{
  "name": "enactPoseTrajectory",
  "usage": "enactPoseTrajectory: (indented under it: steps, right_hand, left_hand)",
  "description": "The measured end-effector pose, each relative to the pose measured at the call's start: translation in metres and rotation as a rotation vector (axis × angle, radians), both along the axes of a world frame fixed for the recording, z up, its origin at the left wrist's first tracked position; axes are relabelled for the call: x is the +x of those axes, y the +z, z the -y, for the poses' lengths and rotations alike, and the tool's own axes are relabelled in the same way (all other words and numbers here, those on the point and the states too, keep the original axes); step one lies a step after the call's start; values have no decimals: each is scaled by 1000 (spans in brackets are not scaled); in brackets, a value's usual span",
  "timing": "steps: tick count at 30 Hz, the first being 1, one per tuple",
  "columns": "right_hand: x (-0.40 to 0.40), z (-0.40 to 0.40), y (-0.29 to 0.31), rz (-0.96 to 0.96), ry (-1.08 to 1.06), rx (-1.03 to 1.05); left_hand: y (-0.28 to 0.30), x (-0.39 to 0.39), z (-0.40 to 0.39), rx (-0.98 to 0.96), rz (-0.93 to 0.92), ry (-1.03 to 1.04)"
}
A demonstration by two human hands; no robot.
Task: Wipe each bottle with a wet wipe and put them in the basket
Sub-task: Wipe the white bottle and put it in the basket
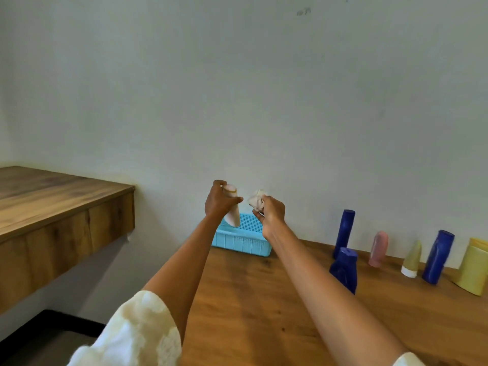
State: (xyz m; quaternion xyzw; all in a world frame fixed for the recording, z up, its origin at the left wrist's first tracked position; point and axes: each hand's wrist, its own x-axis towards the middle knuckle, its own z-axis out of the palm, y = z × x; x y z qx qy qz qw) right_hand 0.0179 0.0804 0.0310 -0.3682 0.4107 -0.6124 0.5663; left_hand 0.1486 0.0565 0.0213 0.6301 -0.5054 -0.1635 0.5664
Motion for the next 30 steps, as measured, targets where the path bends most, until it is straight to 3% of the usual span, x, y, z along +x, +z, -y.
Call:
enactPoseTrajectory:
  steps: [12, 19, 30]
  right_hand:
    - [9, 58, -39, -141, 10, -32]
    - [5, 54, -43, -114, 24, -19]
    - [0, 29, -32, -112, 67, -28]
  left_hand:
    - [-35, 25, 68, 261, 390, 120]
    - [-44, 29, 77, 315, 398, 82]
    - [-41, 39, 68, 318, 580, 27]
